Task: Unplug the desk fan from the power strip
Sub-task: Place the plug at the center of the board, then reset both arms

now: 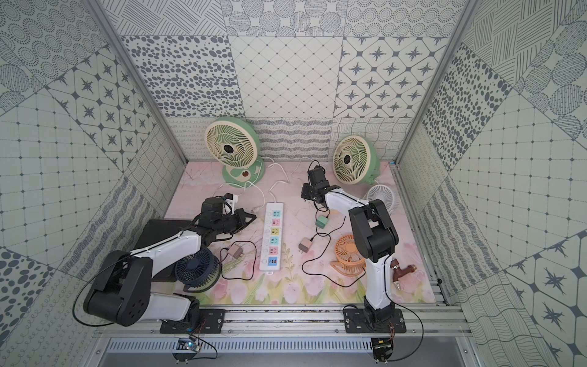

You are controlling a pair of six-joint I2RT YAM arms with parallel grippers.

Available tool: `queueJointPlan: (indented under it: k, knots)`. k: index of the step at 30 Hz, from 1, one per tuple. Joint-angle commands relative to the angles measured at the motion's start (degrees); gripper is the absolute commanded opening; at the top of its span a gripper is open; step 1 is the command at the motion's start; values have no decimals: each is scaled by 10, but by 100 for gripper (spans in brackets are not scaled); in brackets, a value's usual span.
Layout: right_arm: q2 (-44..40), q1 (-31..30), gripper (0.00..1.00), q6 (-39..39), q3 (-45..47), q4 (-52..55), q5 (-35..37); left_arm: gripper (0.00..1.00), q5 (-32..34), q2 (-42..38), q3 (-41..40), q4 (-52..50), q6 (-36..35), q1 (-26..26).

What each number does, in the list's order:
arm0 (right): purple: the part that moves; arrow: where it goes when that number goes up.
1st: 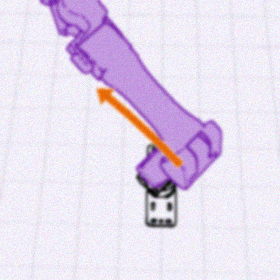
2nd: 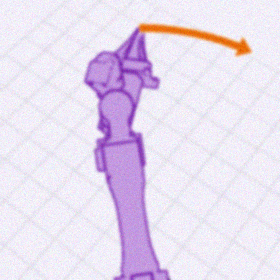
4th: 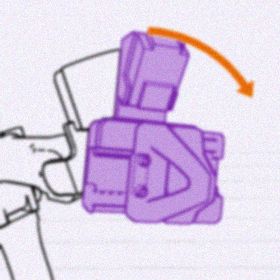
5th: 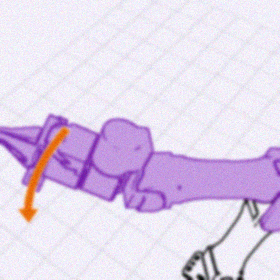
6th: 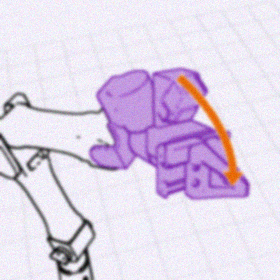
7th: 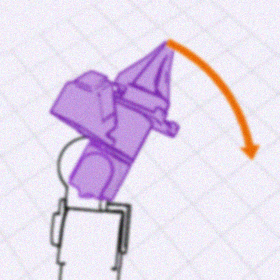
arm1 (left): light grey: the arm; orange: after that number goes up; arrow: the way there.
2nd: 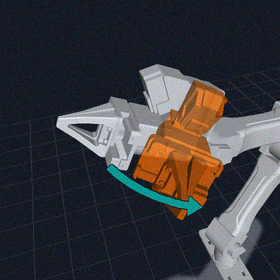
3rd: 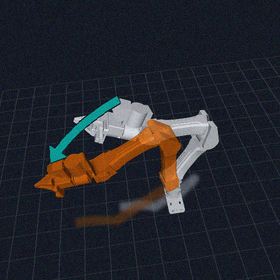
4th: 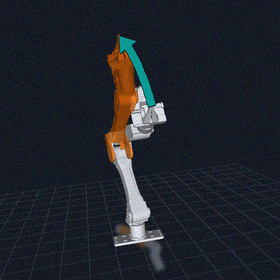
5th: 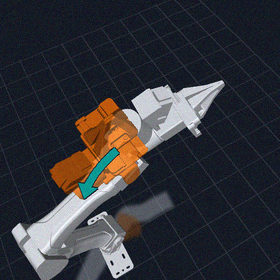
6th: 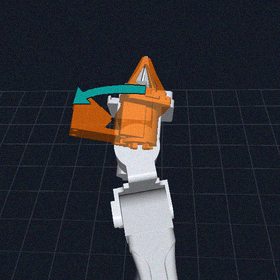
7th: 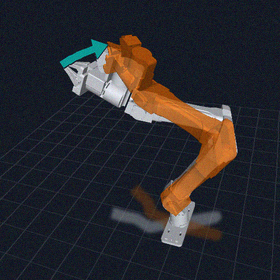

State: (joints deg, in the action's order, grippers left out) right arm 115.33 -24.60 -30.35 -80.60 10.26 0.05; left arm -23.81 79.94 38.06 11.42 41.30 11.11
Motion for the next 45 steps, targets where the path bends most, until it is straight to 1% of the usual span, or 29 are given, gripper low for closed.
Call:
queueJointPlan:
  k: [1, 3, 6, 12, 18, 22, 26, 28, 29, 31, 35, 36, 39, 43, 45]
  knots:
    - [-13, 5, 41, 3, 9, -6, -12, 0, 44, -28, -2, -60, -85, -23]
    - [-28, 6, 44, 9, 18, -5, -10, 0, 39, -32, -2, -61, -96, -32]
    - [-60, 9, 45, 21, 34, -3, -8, 0, 42, -39, -3, -59, -113, -43]
    - [-154, 26, 50, 55, 86, 10, -8, 0, 60, -60, -9, -55, -147, -62]
    - [-252, 88, 54, 91, 162, 7, -19, 3, 77, -78, -23, -31, -181, -91]
    - [-329, 134, 62, 140, 229, -15, -37, 4, 102, -102, -38, -11, -217, -108]
    - [-399, 174, 72, 180, 309, -56, -35, 7, 127, -122, -60, 17, -256, -114]
    - [-426, 200, 78, 184, 343, -81, -33, 13, 140, -125, -67, 28, -275, -117]
    - [-436, 212, 82, 183, 359, -96, -34, 17, 149, -124, -69, 34, -283, -117]
    - [-449, 235, 87, 183, 393, -129, -30, 27, 169, -120, -79, 54, -294, -119]
    - [-449, 266, 95, 194, 446, -198, -29, 48, 185, -102, -103, 113, -316, -120]
    - [-445, 270, 96, 200, 456, -217, -30, 51, 188, -97, -107, 123, -323, -120]
    - [-418, 274, 97, 217, 466, -241, -22, 58, 190, -85, -120, 150, -343, -120]
    - [-370, 275, 97, 232, 481, -306, -14, 67, 175, -64, -164, 252, -368, -121]
    - [-348, 275, 97, 235, 486, -330, -12, 74, 164, -51, -177, 290, -376, -121]
